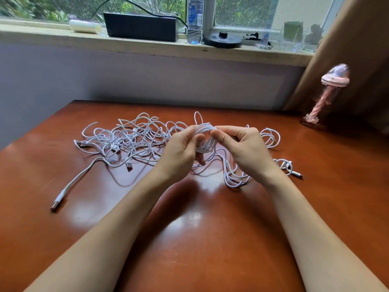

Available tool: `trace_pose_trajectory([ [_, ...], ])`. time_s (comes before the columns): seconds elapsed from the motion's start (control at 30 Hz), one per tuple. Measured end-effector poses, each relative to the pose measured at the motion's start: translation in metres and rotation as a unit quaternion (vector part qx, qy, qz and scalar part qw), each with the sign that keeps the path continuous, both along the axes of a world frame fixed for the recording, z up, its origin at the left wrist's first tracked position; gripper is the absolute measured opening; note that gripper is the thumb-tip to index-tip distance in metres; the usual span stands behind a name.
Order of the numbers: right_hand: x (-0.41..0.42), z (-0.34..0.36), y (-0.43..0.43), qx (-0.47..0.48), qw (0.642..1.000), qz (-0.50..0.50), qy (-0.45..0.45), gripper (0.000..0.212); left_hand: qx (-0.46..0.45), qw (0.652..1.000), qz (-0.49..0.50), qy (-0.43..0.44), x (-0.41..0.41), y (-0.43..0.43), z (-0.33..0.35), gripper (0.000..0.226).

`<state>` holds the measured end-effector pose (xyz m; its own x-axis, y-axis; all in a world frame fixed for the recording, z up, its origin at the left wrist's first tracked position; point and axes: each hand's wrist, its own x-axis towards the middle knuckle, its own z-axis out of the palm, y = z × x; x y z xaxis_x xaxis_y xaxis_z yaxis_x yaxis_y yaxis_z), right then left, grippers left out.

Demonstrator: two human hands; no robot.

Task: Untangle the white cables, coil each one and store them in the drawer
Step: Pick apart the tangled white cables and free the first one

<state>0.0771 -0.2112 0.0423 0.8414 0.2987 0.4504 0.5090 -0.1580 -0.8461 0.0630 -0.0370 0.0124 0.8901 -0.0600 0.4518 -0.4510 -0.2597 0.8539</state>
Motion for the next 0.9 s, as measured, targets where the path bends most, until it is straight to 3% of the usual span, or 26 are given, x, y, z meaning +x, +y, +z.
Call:
trace_pose_trajectory([
  [0.5, -0.001, -0.005, 0.004, 0.004, 1.0, -0.011, 0.005, 0.021, 0.023, 0.995, -0.041, 0.087, -0.002, 0.004, 0.001, 0.024],
  [0.7, 0.0, -0.007, 0.006, 0.009, 1.0, -0.019, -0.004, 0.02, 0.084, 0.994, -0.023, 0.063, -0.003, 0.007, 0.003, 0.029],
  [0.9, -0.001, -0.005, 0.007, 0.036, 0.999, -0.029, -0.013, 0.014, -0.034, 0.989, -0.1, 0.101, -0.011, 0.0, 0.009, 0.022],
])
